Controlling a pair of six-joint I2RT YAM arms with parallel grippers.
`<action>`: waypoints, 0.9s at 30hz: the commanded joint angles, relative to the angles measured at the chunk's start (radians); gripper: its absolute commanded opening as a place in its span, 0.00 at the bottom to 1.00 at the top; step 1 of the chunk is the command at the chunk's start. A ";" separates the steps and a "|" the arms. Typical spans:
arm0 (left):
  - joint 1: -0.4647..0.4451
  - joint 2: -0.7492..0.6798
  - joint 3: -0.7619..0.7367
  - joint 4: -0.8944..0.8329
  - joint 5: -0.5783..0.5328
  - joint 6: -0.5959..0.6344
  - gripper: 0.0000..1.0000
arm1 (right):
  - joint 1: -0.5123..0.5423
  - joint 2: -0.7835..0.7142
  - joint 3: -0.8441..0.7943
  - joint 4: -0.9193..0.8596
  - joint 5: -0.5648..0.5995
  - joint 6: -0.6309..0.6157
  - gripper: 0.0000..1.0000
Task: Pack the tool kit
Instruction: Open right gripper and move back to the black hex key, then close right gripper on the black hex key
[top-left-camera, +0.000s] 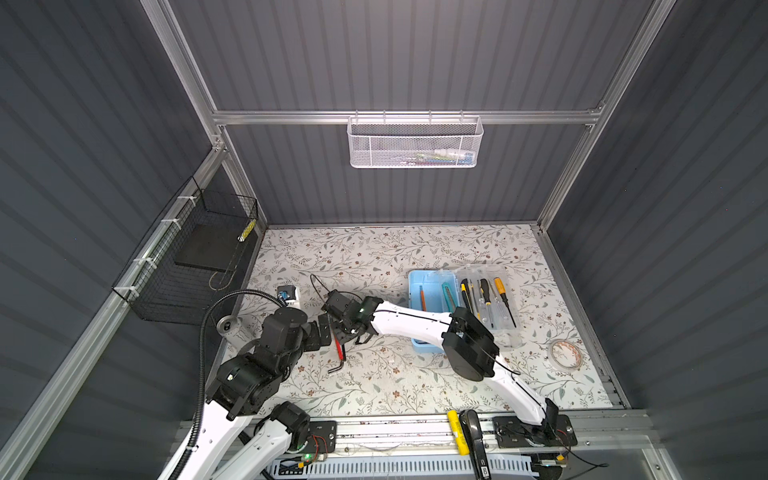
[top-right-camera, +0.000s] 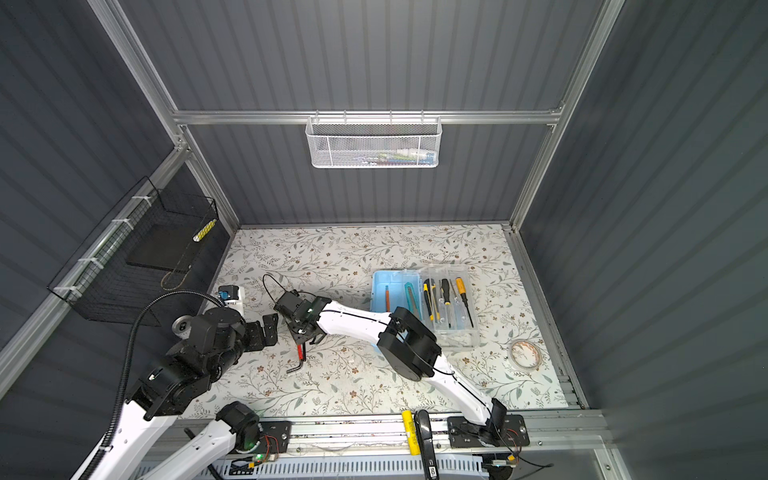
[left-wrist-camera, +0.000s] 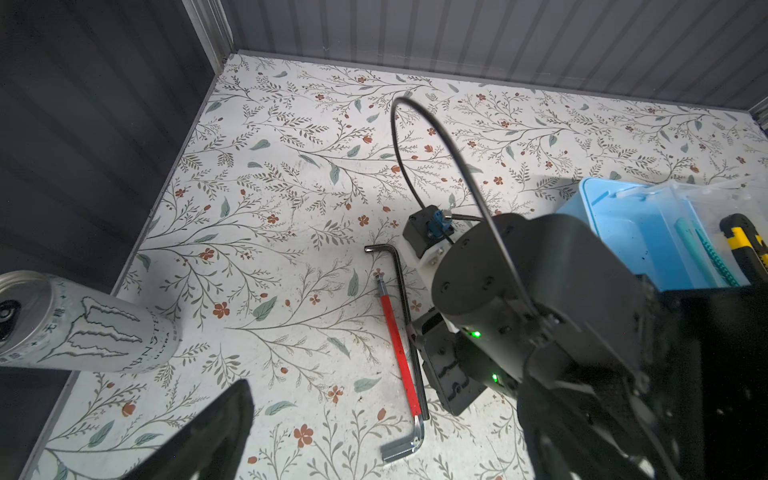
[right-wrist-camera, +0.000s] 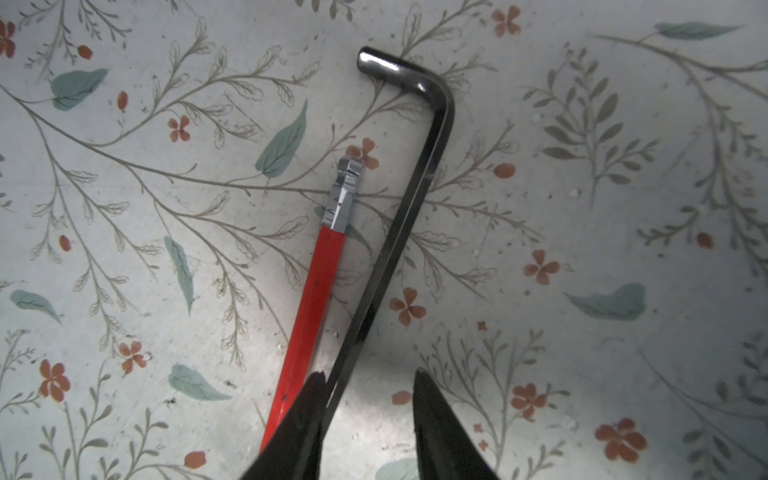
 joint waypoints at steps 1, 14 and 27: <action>0.000 -0.006 -0.007 0.009 -0.004 0.015 0.99 | 0.006 0.038 0.048 -0.043 0.008 -0.008 0.38; 0.000 -0.006 -0.007 0.009 -0.004 0.016 0.99 | 0.010 0.100 0.091 -0.092 0.048 -0.030 0.34; 0.000 -0.008 -0.007 0.010 -0.005 0.017 0.99 | -0.005 0.124 0.080 -0.191 0.146 -0.079 0.11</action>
